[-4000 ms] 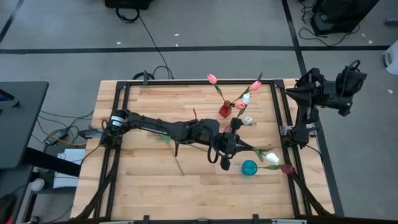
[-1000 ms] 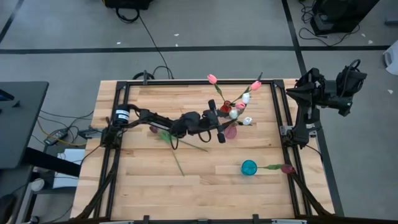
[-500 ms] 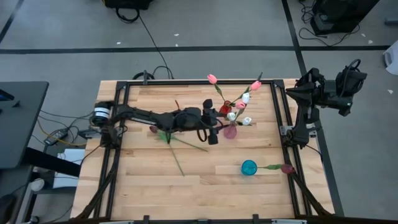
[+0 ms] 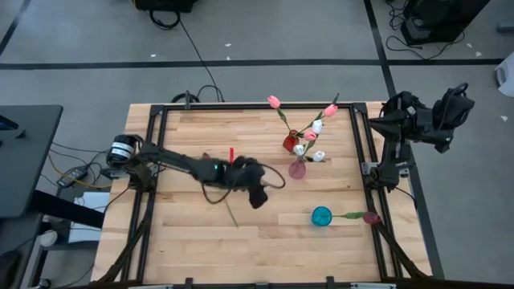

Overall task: Sort flowers into vase by color
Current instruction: Put the right red tulip into the blue vase

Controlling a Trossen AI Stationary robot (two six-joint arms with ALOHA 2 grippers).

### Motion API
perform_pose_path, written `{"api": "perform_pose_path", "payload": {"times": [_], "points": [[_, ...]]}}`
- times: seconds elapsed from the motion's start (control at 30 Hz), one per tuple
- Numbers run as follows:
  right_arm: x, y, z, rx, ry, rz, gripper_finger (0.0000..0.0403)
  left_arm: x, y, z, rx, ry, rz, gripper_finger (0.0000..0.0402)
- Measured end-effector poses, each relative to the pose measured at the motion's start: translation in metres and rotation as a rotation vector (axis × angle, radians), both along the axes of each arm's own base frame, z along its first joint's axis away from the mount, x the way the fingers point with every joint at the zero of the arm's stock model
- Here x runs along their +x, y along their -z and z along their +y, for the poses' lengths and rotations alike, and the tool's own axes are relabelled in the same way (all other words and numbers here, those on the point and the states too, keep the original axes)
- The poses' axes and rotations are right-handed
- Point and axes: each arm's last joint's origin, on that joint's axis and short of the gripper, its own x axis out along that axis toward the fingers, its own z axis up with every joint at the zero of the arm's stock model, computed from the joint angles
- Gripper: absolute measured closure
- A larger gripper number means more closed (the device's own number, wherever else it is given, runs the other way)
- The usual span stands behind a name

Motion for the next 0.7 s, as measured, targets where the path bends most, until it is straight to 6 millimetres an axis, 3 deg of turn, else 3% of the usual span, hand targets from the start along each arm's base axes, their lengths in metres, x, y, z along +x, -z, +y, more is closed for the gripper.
{"api": "perform_pose_path", "payload": {"times": [0.13,0.4,0.57,0.7], "points": [[0.001,0.004,0.003,0.014,-0.023,-0.004,0.0353,-0.014,0.012,-0.03,-0.122,-0.133,0.004,0.0233],[0.002,0.01,0.01,0.045,-0.098,-0.02,0.0353,-0.047,0.04,-0.072,-0.287,-0.375,0.008,0.0266],[0.004,0.022,0.021,0.046,-0.123,-0.015,0.0353,-0.079,0.052,-0.088,-0.216,-0.55,0.041,0.0272],[0.005,0.029,0.027,0.042,-0.126,-0.011,0.0353,-0.105,0.055,-0.088,-0.146,-0.726,0.107,0.0273]]}}
